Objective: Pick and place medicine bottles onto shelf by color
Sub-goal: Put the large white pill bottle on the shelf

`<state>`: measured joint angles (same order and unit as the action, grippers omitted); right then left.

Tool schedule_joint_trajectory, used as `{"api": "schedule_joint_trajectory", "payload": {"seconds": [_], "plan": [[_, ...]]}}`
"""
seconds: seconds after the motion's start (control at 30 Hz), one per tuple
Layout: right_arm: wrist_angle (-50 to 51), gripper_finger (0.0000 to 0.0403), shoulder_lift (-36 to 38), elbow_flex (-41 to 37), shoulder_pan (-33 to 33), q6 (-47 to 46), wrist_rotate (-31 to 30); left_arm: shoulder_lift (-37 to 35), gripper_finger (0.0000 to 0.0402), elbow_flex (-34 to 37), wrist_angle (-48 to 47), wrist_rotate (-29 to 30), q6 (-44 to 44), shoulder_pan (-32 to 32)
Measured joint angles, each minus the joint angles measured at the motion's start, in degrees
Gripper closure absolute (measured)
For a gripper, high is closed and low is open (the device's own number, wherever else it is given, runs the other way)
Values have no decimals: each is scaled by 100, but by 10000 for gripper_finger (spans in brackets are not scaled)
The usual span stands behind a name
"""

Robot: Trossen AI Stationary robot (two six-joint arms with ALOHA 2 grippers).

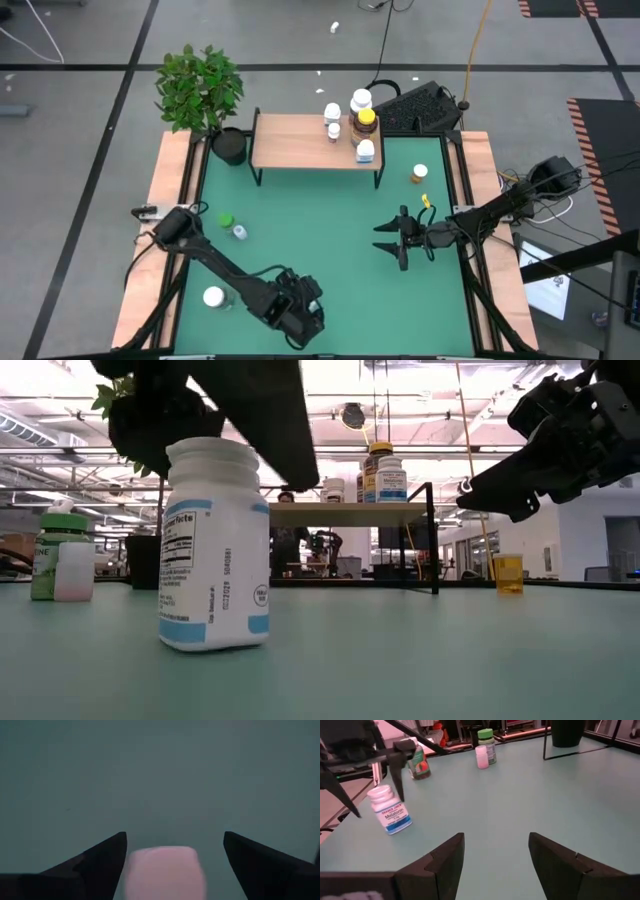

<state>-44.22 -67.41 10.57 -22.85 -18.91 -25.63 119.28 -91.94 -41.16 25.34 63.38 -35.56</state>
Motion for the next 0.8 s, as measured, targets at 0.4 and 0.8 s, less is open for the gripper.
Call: {"api": "schedule_joint_trajectory", "payload": {"seconds": [0.4, 0.8], "plan": [[25, 188, 1, 0, 0, 8, 11, -33, 146, -7, -628, -645, 179, 33], [-16, 188, 0, 0, 0, -10, 13, -42, 157, -9, -716, -731, -1416, -41]]}}
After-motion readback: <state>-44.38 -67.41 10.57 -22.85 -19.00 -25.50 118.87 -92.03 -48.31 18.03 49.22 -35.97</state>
